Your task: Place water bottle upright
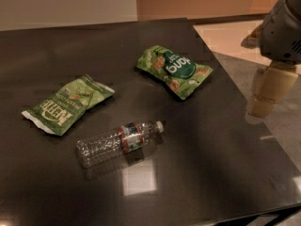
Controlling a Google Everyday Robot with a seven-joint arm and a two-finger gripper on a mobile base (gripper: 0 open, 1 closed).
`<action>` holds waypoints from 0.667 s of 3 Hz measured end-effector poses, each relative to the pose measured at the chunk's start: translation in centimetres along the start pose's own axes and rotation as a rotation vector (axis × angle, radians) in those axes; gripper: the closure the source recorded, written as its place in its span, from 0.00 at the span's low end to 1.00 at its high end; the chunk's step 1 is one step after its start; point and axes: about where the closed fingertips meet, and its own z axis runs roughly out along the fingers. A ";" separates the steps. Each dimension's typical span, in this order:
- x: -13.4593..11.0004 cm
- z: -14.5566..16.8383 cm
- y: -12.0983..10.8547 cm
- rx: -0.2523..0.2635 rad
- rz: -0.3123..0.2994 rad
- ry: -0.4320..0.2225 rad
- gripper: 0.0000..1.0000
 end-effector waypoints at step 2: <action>-8.7 2.6 1.4 -0.109 -0.203 -0.071 0.00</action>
Offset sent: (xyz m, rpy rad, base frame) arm -0.0008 0.1479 -0.0219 0.0521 0.1327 0.3915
